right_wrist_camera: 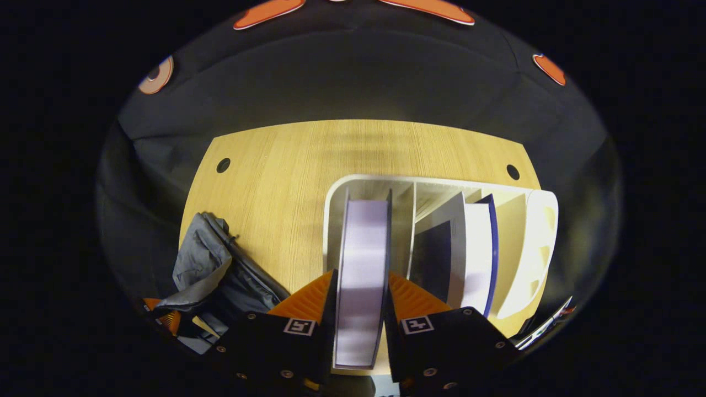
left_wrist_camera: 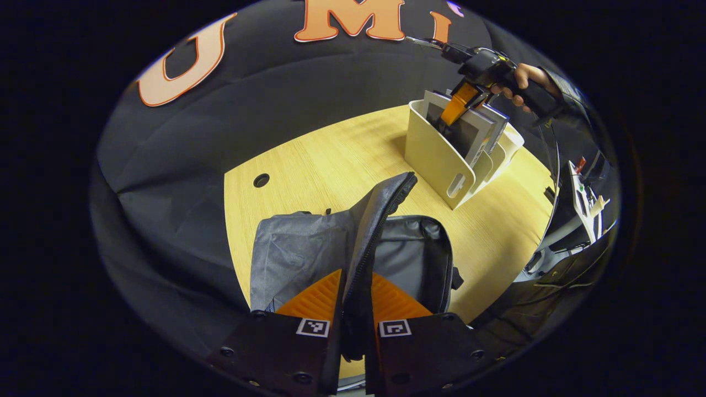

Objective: Open the schoolbag, grab two books from the bookshelf and put them into the schoolbag.

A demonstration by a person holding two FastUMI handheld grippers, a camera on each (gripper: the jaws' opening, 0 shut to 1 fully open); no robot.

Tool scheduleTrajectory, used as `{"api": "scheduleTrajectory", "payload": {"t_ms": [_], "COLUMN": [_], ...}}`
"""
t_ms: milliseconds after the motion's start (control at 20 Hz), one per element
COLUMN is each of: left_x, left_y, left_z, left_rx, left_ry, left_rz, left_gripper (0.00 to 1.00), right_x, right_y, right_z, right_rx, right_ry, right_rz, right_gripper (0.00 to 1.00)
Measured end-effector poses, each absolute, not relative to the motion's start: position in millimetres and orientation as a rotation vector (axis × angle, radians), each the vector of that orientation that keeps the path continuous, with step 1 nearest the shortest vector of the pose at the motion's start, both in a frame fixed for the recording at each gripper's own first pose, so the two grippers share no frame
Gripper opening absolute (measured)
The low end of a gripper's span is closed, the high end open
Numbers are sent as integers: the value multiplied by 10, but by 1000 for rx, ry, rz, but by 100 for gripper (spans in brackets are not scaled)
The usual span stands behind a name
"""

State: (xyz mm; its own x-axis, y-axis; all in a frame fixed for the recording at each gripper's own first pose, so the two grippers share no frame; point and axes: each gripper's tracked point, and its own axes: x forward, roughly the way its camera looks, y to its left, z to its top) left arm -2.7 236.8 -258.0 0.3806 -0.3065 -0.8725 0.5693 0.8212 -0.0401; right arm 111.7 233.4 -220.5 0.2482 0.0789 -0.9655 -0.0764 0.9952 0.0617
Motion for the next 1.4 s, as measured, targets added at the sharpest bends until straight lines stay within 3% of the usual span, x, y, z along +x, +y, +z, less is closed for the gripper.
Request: {"api": "scheduleTrajectory", "payload": {"t_ms": [50,100,150,900,1400], "left_x": [-38,-47,-68,-184,-205], "left_y": [2375,2375,2370,2468,2474], "left_z": [-2592,-2600,-2613,-2661,-2692], "left_rx": [293,295,295,299,286], "left_ry": [1040,1041,1043,1044,1057], "left_rz": [-571,-574,-578,-655,-661], "left_gripper": [18,18,18,18,18], "right_x": [1081,1049,1003,-153,-872], "right_y": [2315,2312,2304,1959,2010], "right_z": [-2190,-2156,-2111,-1535,-1572], "right_rx": [7,11,17,207,404], "right_ry": [1319,1317,1310,1214,1207], "right_rz": [96,94,97,22,29], "right_gripper": [46,38,37,36,35]}}
